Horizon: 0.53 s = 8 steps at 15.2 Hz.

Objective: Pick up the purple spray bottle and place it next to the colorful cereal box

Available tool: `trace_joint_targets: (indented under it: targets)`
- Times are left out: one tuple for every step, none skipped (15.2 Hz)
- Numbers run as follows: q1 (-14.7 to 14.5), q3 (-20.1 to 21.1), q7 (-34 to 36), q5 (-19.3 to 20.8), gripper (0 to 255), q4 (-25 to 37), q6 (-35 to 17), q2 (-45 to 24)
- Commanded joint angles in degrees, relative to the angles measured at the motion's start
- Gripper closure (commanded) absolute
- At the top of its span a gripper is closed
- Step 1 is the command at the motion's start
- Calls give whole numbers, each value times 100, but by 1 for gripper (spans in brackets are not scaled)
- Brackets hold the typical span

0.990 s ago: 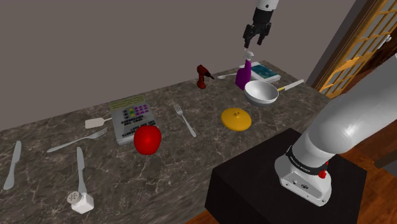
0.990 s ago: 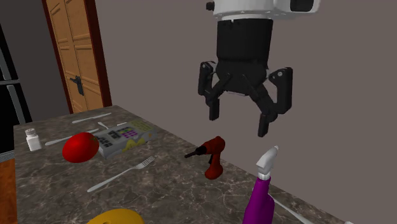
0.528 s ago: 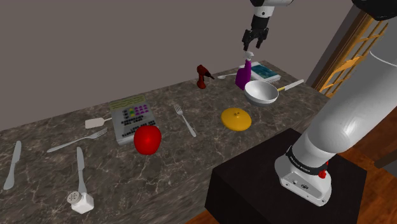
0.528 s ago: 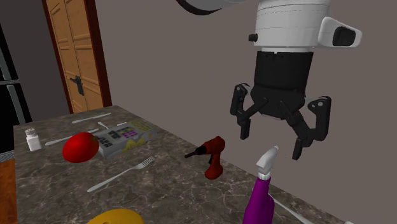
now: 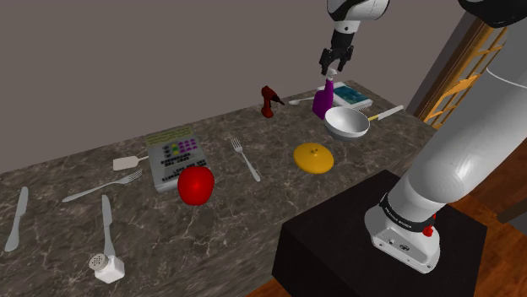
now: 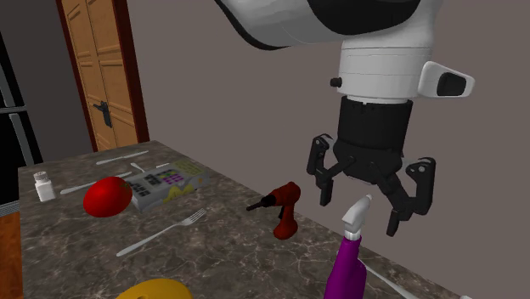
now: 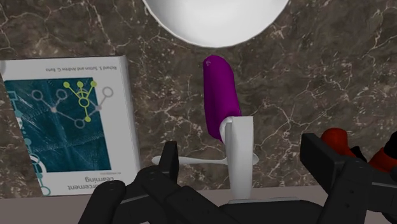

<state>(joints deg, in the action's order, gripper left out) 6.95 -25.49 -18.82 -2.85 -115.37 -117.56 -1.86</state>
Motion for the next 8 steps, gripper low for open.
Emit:
trace_joint_targets:
  targets:
    - [0,0,-1,-1,0,-14,-17,-1]
    - [0,0,-1,-1,0,-14,-17,-1]
    - [0,0,-1,-1,0,-14,-17,-1]
    - [0,0,-1,-1,0,-14,-17,-1]
    - [0,0,-1,-1,0,-13,-16,0]
    - [0,0,-1,-1,255,-13,-16,0]
    - [0,0,-1,-1,255,-13,-16,0]
    - [0,0,-1,-1,255,-13,-15,0]
